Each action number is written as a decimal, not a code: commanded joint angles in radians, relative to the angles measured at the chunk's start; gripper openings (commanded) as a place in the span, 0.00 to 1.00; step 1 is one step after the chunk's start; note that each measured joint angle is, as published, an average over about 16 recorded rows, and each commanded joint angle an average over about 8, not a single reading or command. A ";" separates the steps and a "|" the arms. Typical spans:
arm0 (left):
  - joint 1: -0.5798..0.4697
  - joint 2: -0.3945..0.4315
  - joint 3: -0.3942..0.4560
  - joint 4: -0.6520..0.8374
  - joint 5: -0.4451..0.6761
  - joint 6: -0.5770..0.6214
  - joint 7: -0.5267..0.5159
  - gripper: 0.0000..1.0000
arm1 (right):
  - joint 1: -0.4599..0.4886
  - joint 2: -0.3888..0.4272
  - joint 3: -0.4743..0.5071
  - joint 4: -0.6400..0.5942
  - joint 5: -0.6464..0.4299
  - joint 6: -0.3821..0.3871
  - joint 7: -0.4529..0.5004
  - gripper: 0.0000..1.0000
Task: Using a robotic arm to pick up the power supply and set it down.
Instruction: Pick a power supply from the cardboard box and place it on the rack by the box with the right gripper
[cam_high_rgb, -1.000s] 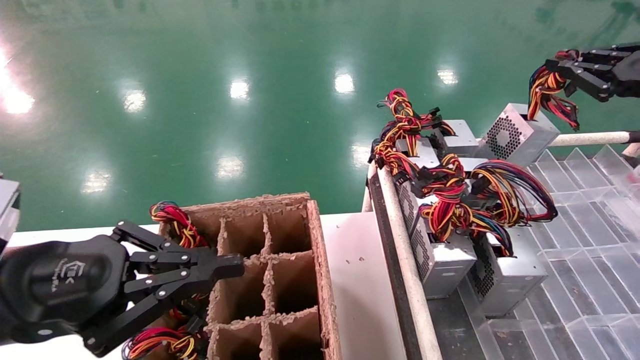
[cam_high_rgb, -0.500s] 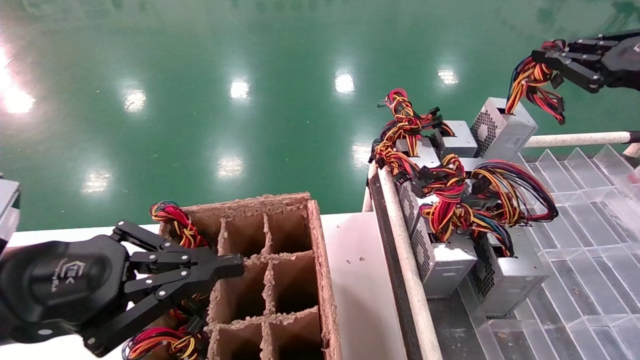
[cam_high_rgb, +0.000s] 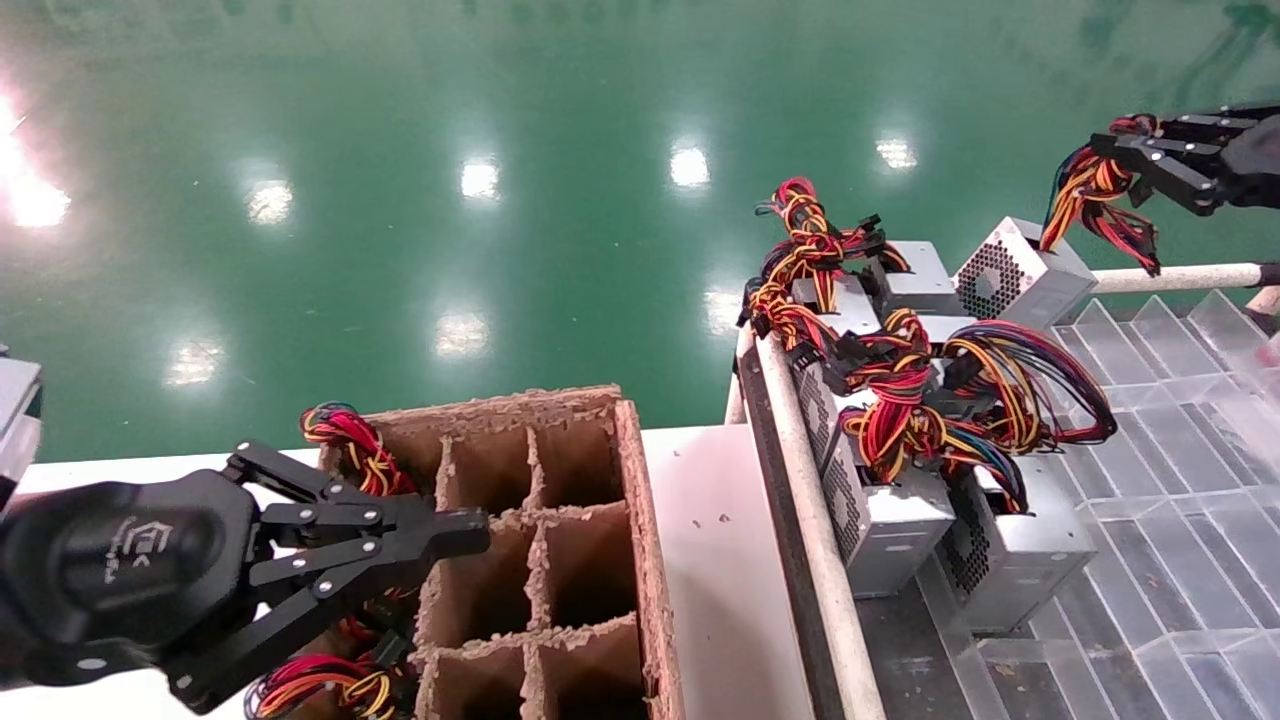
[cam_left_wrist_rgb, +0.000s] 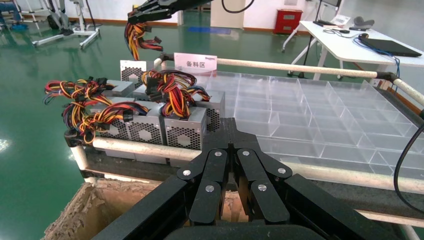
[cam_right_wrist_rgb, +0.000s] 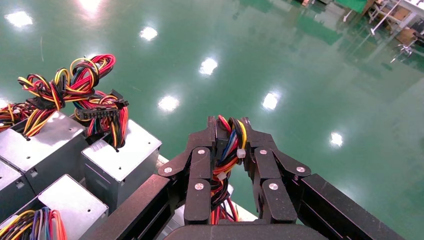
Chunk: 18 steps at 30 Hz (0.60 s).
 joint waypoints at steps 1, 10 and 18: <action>0.000 0.000 0.000 0.000 0.000 0.000 0.000 0.00 | -0.003 -0.002 0.000 0.000 0.000 0.003 0.002 0.00; 0.000 0.000 0.000 0.000 0.000 0.000 0.000 0.00 | -0.058 -0.066 0.022 -0.004 0.031 0.076 -0.018 0.00; 0.000 0.000 0.000 0.000 0.000 0.000 0.000 0.00 | -0.088 -0.110 0.031 -0.011 0.045 0.168 -0.023 0.41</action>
